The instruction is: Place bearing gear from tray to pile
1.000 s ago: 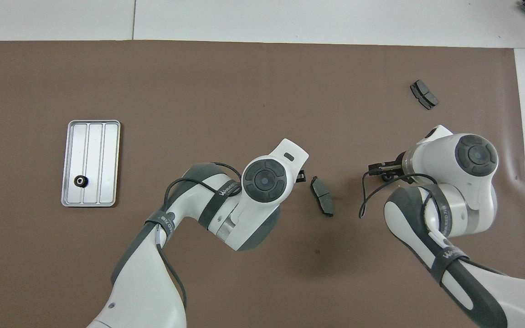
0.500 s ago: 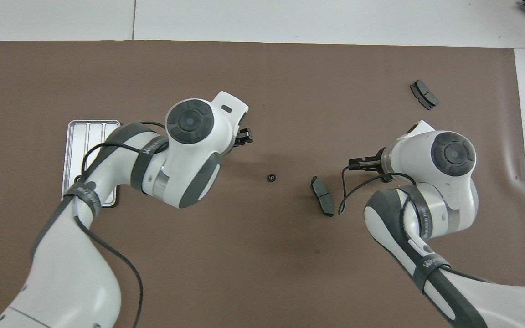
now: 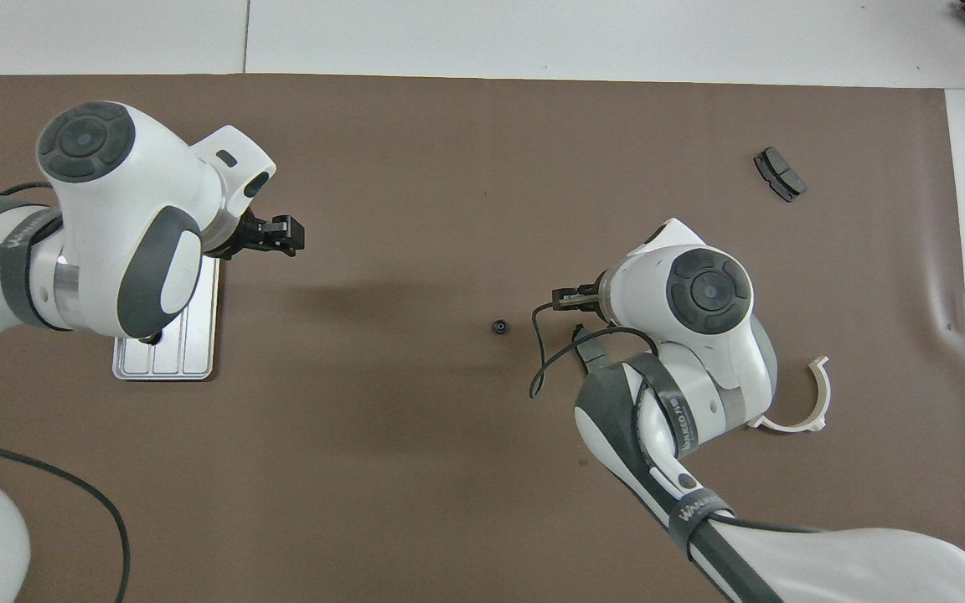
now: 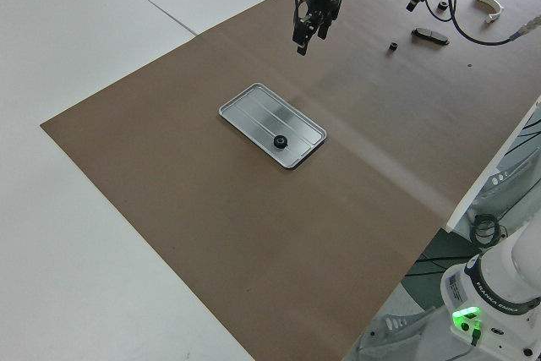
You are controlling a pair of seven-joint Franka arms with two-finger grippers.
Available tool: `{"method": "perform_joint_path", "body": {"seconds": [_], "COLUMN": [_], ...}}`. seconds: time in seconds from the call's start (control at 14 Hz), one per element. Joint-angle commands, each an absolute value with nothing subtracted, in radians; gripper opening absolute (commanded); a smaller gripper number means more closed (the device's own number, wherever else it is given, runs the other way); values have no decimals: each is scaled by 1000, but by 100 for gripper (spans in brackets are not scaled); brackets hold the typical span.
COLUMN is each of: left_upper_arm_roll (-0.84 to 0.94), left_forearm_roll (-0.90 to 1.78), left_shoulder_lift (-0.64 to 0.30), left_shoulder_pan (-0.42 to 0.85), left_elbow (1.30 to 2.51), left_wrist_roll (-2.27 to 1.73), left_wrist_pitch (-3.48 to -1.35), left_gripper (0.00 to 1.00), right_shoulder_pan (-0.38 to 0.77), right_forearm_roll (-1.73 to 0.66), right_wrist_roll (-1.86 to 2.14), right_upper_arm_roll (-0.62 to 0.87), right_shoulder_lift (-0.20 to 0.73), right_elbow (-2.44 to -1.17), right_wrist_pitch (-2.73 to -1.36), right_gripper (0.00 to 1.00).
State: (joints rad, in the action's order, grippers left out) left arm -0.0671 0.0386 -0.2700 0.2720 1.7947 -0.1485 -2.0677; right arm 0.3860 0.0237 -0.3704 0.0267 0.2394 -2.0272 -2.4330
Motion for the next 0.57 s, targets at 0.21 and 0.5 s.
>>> {"method": "perform_joint_path", "body": {"seconds": [0.21, 0.5], "left_upper_arm_roll": [-54, -55], "left_forearm_roll": [34, 34], "left_shoulder_lift": [-164, -130], "left_shoulder_pan": [91, 57], "left_elbow": [2064, 2150], "left_wrist_roll": [136, 153], "left_wrist_pitch": [-2247, -2270], "left_gripper": [88, 86], "right_shoulder_pan": [503, 532], "right_forearm_roll": [52, 86], "right_wrist_roll": [-524, -606], "right_upper_arm_roll": [23, 26], "right_shoulder_lift": [438, 459], "right_elbow": [-1777, -1785], "right_wrist_pitch": [-2347, -2352], "right_gripper": [78, 72]}}
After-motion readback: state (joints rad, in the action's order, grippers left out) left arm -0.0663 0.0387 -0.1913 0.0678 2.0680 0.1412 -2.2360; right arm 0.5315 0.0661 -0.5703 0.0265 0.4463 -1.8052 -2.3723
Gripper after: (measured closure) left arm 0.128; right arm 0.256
